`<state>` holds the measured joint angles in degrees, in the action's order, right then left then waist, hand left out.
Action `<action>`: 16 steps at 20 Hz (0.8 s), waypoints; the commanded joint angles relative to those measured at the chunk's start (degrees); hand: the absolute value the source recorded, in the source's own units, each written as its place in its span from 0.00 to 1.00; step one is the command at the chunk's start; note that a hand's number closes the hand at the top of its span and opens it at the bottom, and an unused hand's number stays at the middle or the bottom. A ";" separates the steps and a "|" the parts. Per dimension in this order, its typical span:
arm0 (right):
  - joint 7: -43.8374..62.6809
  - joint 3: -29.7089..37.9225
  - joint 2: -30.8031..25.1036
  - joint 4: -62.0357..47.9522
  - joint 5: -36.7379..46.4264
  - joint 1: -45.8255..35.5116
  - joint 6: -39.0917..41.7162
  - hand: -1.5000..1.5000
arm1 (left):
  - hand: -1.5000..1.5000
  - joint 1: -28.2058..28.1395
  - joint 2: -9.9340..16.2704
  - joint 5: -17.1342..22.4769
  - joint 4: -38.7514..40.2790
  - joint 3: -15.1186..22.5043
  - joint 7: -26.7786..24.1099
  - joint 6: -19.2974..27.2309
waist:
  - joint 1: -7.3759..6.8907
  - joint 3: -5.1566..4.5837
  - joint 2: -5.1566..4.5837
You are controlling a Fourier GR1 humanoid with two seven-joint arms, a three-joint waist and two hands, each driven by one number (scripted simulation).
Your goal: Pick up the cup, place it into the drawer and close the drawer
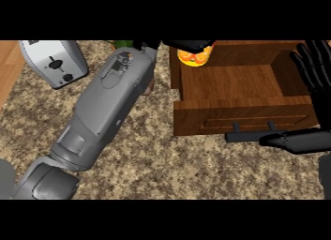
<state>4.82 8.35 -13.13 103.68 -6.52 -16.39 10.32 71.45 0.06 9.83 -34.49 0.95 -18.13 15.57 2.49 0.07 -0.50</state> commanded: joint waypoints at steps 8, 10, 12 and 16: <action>-1.00 -0.79 0.59 -2.19 -1.13 -3.17 1.10 0.00 | 1.00 5.93 -0.06 6.03 16.38 10.87 4.04 2.72 | 4.23 0.05 -1.11; -0.81 -0.98 -0.44 -1.78 -1.00 -3.65 2.03 0.00 | 1.00 7.56 -0.06 5.60 18.01 12.68 7.19 -0.48 | 5.06 0.07 -1.25; -0.56 -2.94 1.18 -0.89 -0.28 -4.20 1.28 0.00 | 1.00 7.27 -0.06 5.18 19.58 14.53 7.45 -0.25 | 6.37 0.08 -1.65; -1.98 -2.16 0.52 -2.81 -1.49 -5.30 2.76 0.00 | 1.00 3.43 -0.06 6.55 18.94 18.20 5.45 -0.44 | 8.58 0.10 -2.19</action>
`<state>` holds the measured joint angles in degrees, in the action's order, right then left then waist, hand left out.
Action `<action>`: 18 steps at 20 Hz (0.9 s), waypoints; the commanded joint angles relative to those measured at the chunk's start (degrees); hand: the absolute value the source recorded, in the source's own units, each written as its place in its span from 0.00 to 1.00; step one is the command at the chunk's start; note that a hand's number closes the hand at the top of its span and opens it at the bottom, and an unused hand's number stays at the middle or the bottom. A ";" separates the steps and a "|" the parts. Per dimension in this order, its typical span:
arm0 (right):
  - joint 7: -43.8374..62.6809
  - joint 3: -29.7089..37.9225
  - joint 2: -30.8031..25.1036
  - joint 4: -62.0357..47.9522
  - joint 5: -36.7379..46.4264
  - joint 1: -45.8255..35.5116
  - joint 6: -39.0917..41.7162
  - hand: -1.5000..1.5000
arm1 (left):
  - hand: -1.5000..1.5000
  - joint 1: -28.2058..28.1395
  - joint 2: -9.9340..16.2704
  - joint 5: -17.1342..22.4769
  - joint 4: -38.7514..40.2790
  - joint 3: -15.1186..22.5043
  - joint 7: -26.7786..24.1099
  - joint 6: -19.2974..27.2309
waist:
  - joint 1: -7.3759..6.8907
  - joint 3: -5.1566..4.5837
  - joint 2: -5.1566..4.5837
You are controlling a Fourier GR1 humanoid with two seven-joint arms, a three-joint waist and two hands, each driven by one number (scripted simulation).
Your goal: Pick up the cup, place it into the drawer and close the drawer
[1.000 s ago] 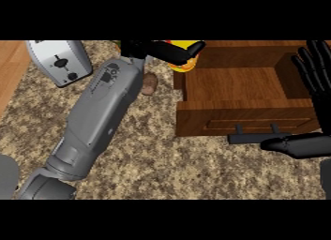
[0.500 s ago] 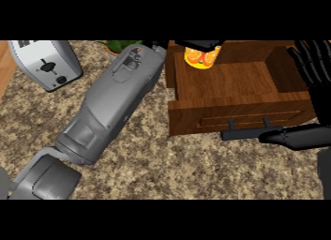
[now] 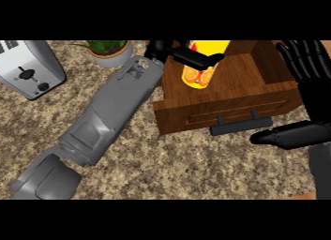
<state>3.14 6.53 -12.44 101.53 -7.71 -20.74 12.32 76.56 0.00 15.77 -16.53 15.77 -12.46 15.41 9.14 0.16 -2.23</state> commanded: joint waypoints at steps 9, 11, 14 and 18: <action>1.68 -6.41 1.85 -0.23 -7.47 -3.94 8.51 1.00 | 0.00 -5.69 0.00 10.52 -4.22 1.11 -7.49 -0.83 | 3.41 -0.14 -0.80; 1.19 -9.80 2.26 -0.55 -9.28 -2.95 12.72 1.00 | 0.00 -4.23 0.00 12.77 -5.98 0.38 -8.46 -2.94 | 2.67 -0.15 -0.63; 3.47 -11.56 -0.66 -0.91 -12.41 -2.10 18.50 1.00 | 0.00 -4.68 0.00 15.72 -7.39 -0.33 -12.46 -1.19 | 1.97 -0.14 -0.12; 8.90 -16.61 -7.05 -0.17 -7.90 -2.70 24.04 1.00 | 0.00 -4.42 0.00 18.34 -6.52 -1.99 -15.12 0.98 | -0.30 -0.27 0.29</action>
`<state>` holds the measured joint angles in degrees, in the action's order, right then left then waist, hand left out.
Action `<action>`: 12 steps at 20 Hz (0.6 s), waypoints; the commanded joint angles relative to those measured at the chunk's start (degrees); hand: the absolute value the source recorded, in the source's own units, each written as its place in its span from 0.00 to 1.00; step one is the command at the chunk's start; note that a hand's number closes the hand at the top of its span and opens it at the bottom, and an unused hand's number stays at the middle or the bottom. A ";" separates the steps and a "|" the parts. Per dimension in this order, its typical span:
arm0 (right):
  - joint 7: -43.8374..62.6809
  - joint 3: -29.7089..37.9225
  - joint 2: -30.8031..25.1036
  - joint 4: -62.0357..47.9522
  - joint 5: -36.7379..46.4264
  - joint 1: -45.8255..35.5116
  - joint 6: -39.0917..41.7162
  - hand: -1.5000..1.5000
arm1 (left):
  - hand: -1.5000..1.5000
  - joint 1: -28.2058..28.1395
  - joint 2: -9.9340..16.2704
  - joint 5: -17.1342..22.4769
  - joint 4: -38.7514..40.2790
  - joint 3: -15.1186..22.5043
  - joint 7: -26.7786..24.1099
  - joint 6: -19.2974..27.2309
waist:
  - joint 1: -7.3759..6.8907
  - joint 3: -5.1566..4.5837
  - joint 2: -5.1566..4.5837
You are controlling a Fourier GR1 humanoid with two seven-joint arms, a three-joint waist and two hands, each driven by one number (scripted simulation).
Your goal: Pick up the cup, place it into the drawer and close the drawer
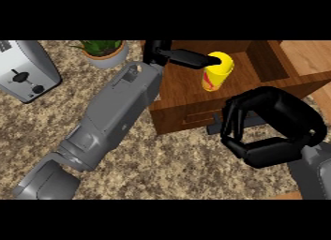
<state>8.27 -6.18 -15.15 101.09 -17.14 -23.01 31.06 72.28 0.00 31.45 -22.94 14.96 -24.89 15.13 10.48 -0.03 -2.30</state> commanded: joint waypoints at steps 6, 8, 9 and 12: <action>1.88 -7.36 -7.41 1.65 17.88 4.05 3.11 0.00 | 0.00 0.30 0.00 4.51 1.29 -0.66 -4.29 3.37 | -5.44 0.09 1.20; -0.78 -8.81 -8.92 2.60 25.13 5.79 1.57 0.00 | 0.00 -0.64 0.00 5.39 1.09 -1.43 -4.79 2.30 | -6.54 0.10 1.43; 0.25 -8.89 -7.74 -1.41 26.60 3.66 -0.10 0.00 | 0.00 -0.04 0.00 5.79 1.15 -1.40 -4.00 1.71 | -7.80 0.08 1.36; -3.39 -10.31 -6.28 -7.64 33.07 5.34 -4.48 0.00 | 0.00 -0.52 0.00 6.44 0.85 -2.64 -6.32 0.77 | -9.12 0.08 1.49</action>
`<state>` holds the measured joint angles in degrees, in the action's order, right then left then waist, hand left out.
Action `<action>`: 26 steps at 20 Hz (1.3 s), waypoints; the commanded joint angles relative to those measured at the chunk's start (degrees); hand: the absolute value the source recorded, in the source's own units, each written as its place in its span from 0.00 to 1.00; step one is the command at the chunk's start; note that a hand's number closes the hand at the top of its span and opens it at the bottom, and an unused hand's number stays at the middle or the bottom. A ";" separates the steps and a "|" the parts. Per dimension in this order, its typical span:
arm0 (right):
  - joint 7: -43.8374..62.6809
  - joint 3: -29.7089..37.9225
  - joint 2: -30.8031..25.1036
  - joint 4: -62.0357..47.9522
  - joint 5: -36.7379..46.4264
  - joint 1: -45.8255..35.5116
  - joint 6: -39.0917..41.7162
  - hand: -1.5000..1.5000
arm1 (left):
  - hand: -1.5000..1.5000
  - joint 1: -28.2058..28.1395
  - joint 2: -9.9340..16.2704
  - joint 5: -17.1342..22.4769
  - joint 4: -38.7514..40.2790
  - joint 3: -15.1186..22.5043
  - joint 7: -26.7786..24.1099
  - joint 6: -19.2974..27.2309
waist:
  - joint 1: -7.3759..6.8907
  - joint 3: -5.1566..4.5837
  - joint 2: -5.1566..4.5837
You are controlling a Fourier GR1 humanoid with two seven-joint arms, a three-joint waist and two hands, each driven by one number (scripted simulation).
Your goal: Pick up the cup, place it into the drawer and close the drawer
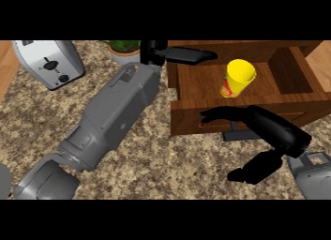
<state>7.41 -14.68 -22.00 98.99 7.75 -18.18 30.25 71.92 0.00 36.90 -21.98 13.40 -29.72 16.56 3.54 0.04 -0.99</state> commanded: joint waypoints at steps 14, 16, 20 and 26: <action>-22.66 -1.33 4.86 -54.04 21.72 -15.60 -15.95 1.00 | 0.00 -14.48 4.30 0.97 -11.30 0.03 -2.86 -6.58 | -9.00 0.16 -0.06; -25.98 -0.88 7.09 -57.52 22.31 -17.06 -19.40 1.00 | 0.00 -16.88 6.91 1.48 -14.25 0.21 -0.40 -8.78 | -9.49 0.16 0.35; -29.12 5.06 5.19 -63.96 20.11 -24.77 -21.56 1.00 | 0.00 -19.44 7.41 1.76 -15.48 0.18 -1.35 -10.73 | -11.01 0.23 -0.54; -30.77 11.24 0.53 -71.02 17.55 -32.99 -22.46 1.00 | 0.00 -21.20 9.11 1.91 -19.12 0.85 1.15 -11.83 | -12.83 0.30 -0.84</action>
<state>-22.91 -7.64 -18.22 33.12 25.97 -44.41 10.50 52.43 8.97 38.88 -39.01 13.66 -29.10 5.10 -7.85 0.48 -1.51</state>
